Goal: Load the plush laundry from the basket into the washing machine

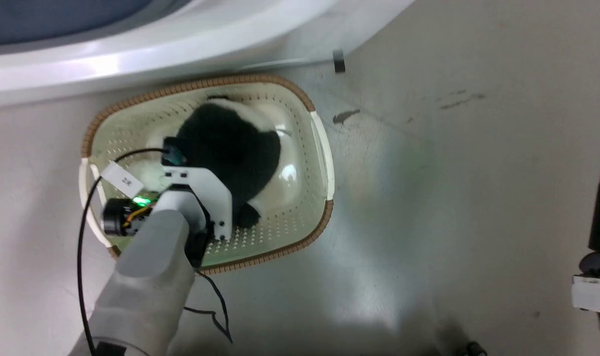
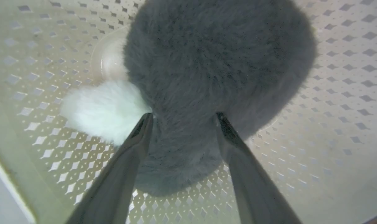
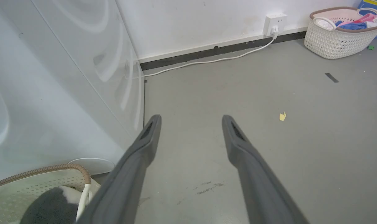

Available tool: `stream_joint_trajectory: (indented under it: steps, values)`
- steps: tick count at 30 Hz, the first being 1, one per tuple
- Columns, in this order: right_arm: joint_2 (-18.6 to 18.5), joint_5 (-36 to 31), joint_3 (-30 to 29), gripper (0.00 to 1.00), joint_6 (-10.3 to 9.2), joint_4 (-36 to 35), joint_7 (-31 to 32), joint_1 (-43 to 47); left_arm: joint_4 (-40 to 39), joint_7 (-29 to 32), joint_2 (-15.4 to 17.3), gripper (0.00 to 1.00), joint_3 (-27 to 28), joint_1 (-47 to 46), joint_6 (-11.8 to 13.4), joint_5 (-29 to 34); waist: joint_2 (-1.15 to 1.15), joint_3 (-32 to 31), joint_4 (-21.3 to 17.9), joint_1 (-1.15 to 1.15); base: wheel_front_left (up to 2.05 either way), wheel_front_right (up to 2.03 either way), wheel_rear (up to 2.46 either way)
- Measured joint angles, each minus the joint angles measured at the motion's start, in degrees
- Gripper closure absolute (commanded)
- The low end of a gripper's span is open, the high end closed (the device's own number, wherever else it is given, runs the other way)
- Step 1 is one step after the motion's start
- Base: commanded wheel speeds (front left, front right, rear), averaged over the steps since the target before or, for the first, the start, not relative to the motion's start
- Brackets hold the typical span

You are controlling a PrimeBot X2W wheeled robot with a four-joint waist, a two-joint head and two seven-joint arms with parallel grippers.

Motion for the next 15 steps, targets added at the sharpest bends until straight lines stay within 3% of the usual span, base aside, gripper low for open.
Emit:
stream_joint_trajectory:
  steps: [10,14,15]
  values:
    - [0.00,1.77,-2.47,0.00,0.00,-3.69,-0.42,1.18,8.51,-5.98,0.33,0.00,-2.34,-6.30,3.54,-0.92,0.00,6.27,-0.32,0.00,0.00,0.00,0.00]
    - [0.00,2.49,-3.01,0.00,0.00,-4.50,-0.41,1.33,10.89,-6.50,-0.18,0.00,-3.18,-7.50,2.36,-1.51,0.00,7.56,-0.24,0.00,0.00,0.00,0.00]
    - [0.00,2.49,-3.14,0.00,0.00,-4.71,-0.41,1.40,11.21,-6.48,-0.45,0.59,-3.13,-7.58,1.94,-1.87,0.00,7.68,-0.18,0.00,0.00,0.00,0.00]
